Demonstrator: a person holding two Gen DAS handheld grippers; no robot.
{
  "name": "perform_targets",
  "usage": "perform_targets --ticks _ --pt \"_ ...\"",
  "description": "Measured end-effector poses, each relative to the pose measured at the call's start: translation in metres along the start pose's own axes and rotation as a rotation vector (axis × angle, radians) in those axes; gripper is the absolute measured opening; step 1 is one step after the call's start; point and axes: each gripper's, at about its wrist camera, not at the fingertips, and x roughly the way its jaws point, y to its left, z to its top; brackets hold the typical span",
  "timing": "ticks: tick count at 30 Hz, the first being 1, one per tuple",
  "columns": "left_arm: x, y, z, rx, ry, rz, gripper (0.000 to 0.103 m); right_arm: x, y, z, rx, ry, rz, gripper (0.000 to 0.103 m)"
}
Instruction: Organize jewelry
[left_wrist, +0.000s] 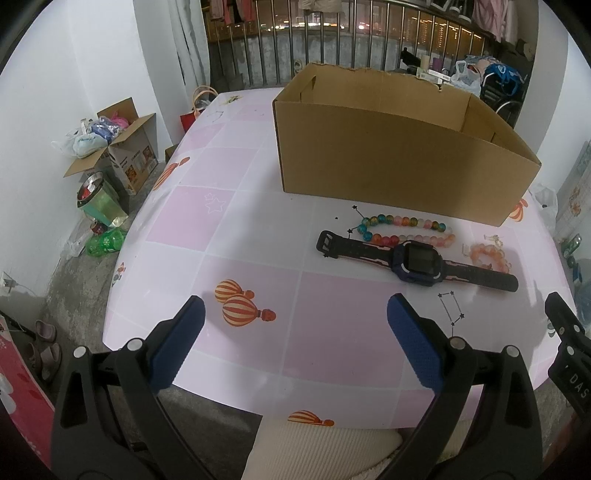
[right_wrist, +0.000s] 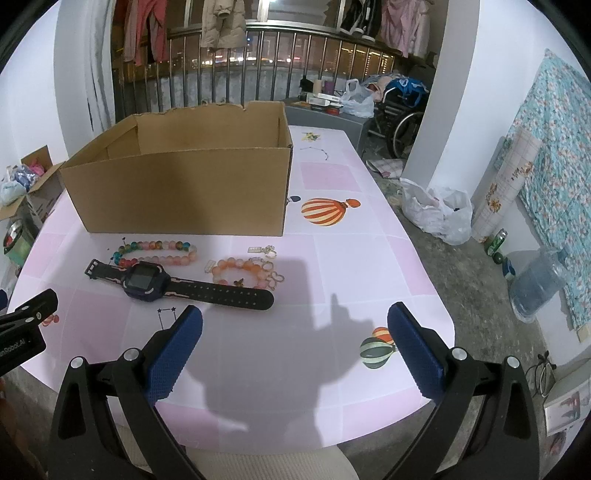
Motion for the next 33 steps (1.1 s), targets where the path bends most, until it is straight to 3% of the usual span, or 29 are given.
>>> perform_targets --ticks 33 --pt "0.0038 0.0039 -0.0038 -0.009 0.012 0.011 0.095 0.0025 -0.0009 -0.0025 0.003 0.004 0.002 0.098"
